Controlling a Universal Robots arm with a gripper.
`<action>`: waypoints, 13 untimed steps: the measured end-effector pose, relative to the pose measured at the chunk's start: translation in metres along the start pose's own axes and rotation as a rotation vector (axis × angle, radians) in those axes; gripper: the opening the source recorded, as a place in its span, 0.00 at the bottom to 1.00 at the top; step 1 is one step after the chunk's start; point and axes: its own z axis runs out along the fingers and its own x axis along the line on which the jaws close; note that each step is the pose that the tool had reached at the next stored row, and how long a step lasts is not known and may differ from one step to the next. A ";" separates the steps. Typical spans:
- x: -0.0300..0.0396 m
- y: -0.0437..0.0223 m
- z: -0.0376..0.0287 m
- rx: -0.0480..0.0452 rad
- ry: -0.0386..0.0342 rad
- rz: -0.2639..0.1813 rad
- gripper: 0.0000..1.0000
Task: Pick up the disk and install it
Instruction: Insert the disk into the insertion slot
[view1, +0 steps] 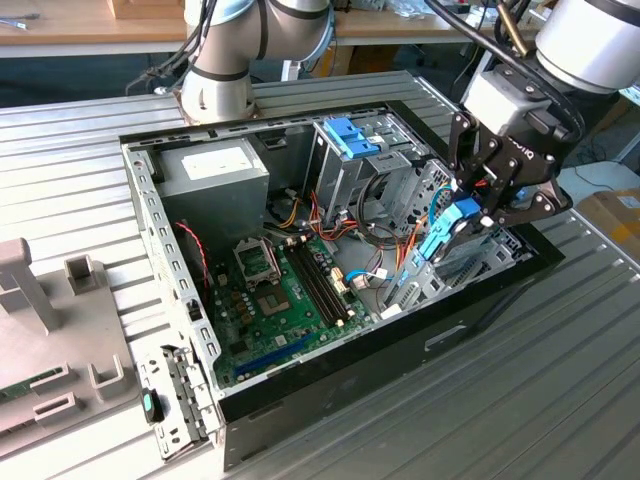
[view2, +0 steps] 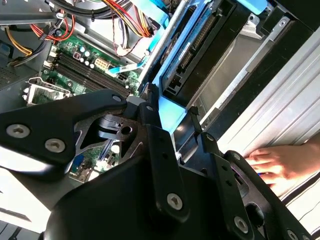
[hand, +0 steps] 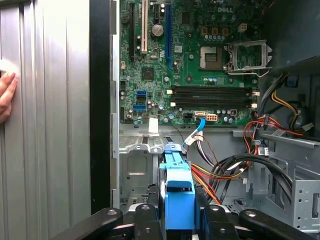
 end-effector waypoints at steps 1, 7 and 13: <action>0.0000 0.0000 0.0001 -0.0001 0.0001 0.000 0.36; 0.0001 0.0000 0.0007 0.0000 0.0001 0.000 0.44; -0.0001 -0.0125 0.0015 0.0000 -0.0001 0.000 0.44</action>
